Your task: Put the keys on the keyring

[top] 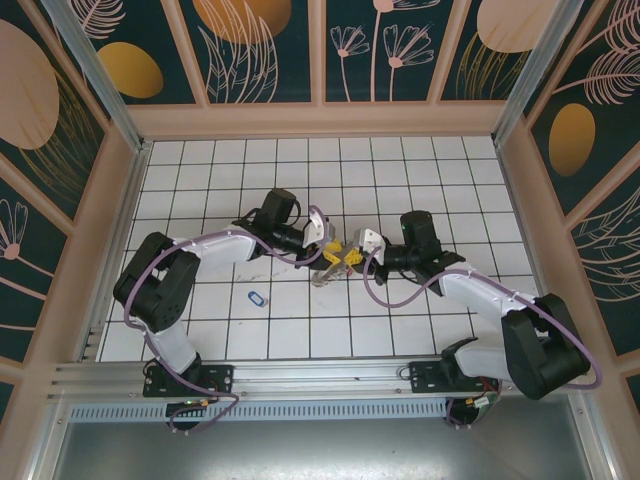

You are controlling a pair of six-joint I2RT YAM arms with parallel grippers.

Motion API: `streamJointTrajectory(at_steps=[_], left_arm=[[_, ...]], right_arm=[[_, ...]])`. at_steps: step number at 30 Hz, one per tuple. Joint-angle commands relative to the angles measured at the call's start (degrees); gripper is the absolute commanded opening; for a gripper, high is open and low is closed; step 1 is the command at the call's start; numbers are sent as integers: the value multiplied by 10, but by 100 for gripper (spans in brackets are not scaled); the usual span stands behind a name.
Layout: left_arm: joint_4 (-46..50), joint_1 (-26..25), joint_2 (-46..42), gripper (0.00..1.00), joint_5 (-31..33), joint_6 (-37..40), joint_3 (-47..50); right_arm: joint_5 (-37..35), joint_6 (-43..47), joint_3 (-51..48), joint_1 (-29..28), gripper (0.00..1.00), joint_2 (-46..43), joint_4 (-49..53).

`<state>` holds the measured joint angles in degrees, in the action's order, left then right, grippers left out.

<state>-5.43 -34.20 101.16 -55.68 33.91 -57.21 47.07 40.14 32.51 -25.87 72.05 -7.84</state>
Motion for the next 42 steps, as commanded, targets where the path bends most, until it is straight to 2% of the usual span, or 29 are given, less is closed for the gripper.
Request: streamJointTrajectory(at_steps=[1, 8, 15, 22, 27, 31, 33, 35, 39, 42], left_arm=[[21, -3, 13, 37, -13, 27, -11], [14, -3, 12, 36, -26, 28, -12], [30, -4, 18, 31, -55, 39, -21], [28, -4, 20, 21, -59, 39, -22], [19, -4, 15, 0, -53, 33, -18], [-35, -4, -10, 0, -34, 8, 4], [-56, -4, -25, 0, -18, 0, 11], [-77, -4, -41, 0, -4, -5, 18], [-108, -4, -75, 0, 68, -6, 48], [-104, -4, -99, 0, 117, 8, 59]], right_arm=[[39, -6, -4, -2, 0, -11, -36], [36, -14, -11, -1, 0, -19, -52], [41, -27, -15, 1, 0, -20, -74], [42, -55, -31, 3, 0, -24, -124], [41, -58, -33, 3, 0, -26, -124], [20, -42, -25, 2, 1, -31, -84], [16, -27, -17, 2, 4, -32, -48], [3, -24, -13, 1, 18, -37, -33], [-27, -14, -9, 1, 29, -67, 15], [-60, -19, -21, 1, 31, -95, 24]])
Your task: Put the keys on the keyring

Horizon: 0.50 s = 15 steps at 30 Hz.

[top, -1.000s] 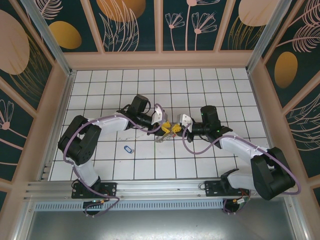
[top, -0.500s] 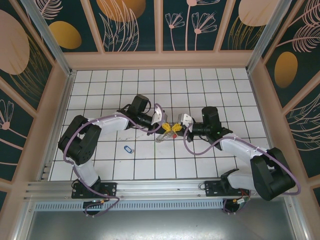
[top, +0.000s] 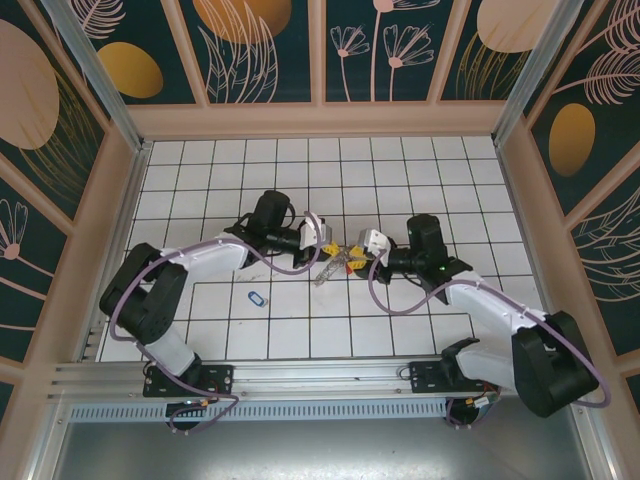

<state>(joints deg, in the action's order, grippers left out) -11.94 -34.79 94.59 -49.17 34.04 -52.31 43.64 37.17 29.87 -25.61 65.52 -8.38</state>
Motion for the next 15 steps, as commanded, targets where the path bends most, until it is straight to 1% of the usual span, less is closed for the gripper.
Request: streamJointTrajectory(at_steps=[1, 6, 8, 11, 13, 15], left_arm=[[-33, 2, -39, 0, 62, 14, 10], [42, 0, -53, 0, 109, 51, -8], [63, -1, -54, 0, 112, 55, -14], [66, -1, -54, 0, 105, 38, -15], [56, -1, -54, 0, 92, 19, -9], [46, -1, -52, 0, 79, -4, -6]], right_arm=[[-35, 8, 1, -1, 31, -36, 27], [-69, -16, -14, -2, 31, -56, -13], [-82, -19, -14, -6, 30, -57, -26], [-100, -18, -12, -15, 30, -56, -46], [-94, -29, -11, -19, 31, -51, -67], [-55, -34, -3, -20, 32, -34, -70]])
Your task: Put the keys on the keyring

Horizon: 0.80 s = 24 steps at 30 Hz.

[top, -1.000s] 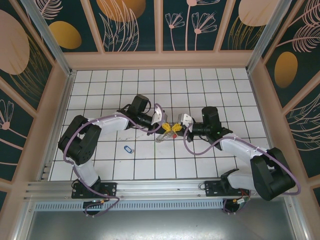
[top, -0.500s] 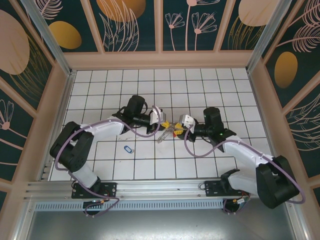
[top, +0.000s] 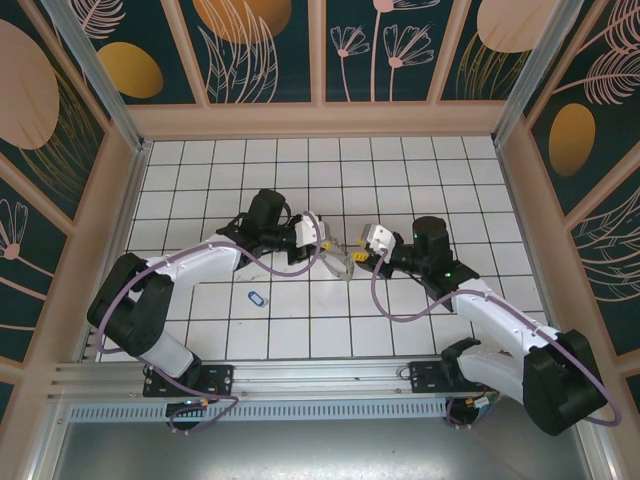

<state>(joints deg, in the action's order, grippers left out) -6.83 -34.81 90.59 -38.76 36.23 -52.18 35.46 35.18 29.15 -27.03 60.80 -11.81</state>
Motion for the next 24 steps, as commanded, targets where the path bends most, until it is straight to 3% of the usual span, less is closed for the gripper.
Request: streamJointTrajectory(at_steps=[1, 6, 12, 16, 24], left_arm=[[-9, 0, -12, 0, -30, -31, -4], [-27, -1, -11, 0, -53, -62, 10], [-25, -1, -8, 0, -61, -82, 11], [-36, -1, -8, 0, -65, -101, 11], [-43, 0, 3, 0, -63, -146, 2]], right_arm=[[37, -16, 9, -6, 32, 22, -35], [99, -16, 32, -9, 41, 66, -25], [112, 3, 51, -10, 42, 92, -4], [131, 22, 64, -15, 36, 103, 35], [98, 40, 58, -56, 25, 96, 62]])
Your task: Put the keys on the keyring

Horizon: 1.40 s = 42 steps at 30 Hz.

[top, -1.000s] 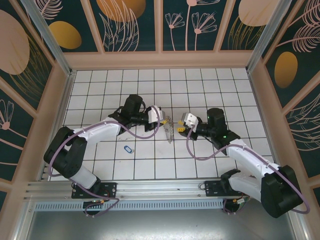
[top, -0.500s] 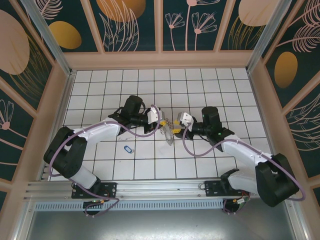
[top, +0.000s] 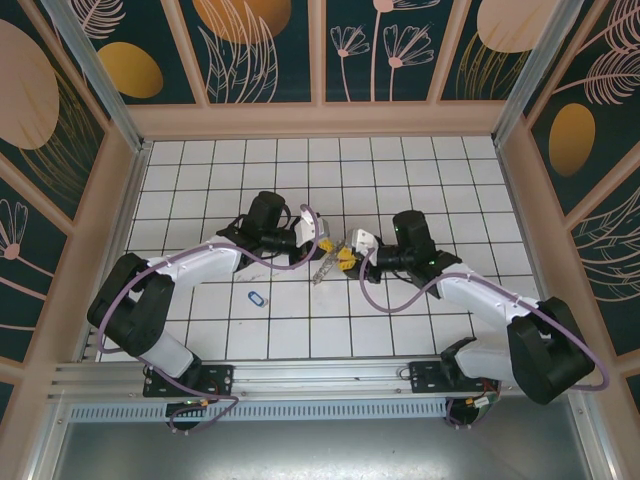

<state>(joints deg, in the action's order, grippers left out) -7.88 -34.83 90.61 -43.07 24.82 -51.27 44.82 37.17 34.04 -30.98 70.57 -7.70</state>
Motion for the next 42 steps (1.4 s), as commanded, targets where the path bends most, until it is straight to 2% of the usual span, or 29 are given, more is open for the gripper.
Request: streamJointTrajectory(at_steps=[1, 7, 12, 15, 17, 22, 26, 34, 37, 42], left_arm=[[-30, -1, 4, 0, -21, -37, -10], [-8, 0, 8, 0, -29, -32, -17], [3, 0, 8, 0, -35, -12, -14], [9, 0, 3, 0, -28, -1, -12], [15, -1, 1, 0, -28, 2, -14], [20, 0, -3, 0, -35, 8, -12], [25, 0, -2, 0, -49, 13, -12], [45, 0, 3, 0, -56, 26, -19], [45, 0, 6, 0, -57, 18, -25], [38, 0, 10, 0, -57, 9, -28]], right_arm=[[1, 21, 9, -21, 25, 0, 27], [-6, 21, 3, -31, 28, -15, 49], [-17, 9, -11, -8, 27, -78, 43], [-65, -13, -22, 24, 25, -101, 10], [-123, -20, -23, 24, 26, -104, -10], [-177, -8, -4, 23, 25, -75, -17], [-174, 30, 14, 24, 23, -40, -15], [-96, 87, 50, 24, 24, 8, 9], [-60, 111, 76, 22, 26, 23, 66], [-55, 125, 83, 17, 27, 32, 99]])
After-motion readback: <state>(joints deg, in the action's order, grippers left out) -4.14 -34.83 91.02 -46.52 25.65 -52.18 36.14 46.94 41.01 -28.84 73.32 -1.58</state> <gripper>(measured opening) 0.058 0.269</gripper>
